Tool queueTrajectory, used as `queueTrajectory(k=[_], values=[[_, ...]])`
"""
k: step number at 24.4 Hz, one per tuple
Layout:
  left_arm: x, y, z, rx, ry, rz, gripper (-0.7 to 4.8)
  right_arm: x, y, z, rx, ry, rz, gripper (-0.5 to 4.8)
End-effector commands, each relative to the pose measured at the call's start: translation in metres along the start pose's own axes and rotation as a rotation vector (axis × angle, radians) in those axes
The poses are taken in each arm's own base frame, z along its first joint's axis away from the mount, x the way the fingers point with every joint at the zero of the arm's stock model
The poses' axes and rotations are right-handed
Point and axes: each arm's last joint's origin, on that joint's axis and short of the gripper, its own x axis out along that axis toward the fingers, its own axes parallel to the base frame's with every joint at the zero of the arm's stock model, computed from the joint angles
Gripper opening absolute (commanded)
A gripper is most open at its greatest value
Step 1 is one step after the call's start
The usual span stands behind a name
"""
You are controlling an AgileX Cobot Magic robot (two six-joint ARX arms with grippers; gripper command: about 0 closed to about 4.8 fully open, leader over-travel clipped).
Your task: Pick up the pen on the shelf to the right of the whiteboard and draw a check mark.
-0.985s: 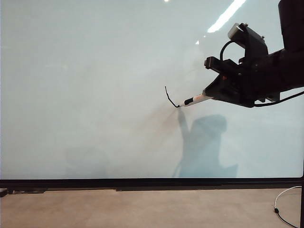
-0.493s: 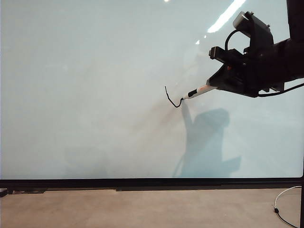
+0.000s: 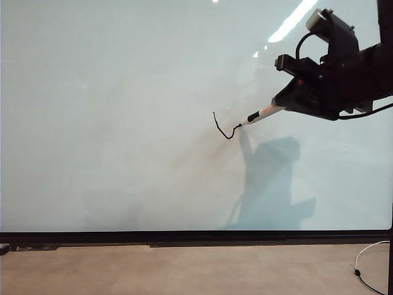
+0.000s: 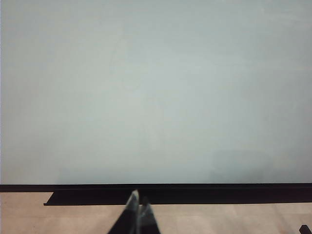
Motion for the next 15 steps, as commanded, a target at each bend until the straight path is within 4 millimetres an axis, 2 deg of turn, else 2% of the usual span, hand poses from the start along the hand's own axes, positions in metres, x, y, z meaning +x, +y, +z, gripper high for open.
queueTrajectory(k=[1,6,15], values=[[0.000,0.000,0.002,0.005,-0.015,0.000,-0.05,-0.003,0.000,0.007,-0.025,-0.045,-0.021,-0.05],[0.000,0.000,0.002,0.005,-0.016,-0.001,-0.04,-0.013,-0.002,0.013,-0.038,-0.074,-0.048,-0.05],[0.000,0.000,0.002,0.005,-0.015,-0.001,-0.04,-0.019,-0.002,0.021,-0.063,-0.111,-0.060,-0.05]])
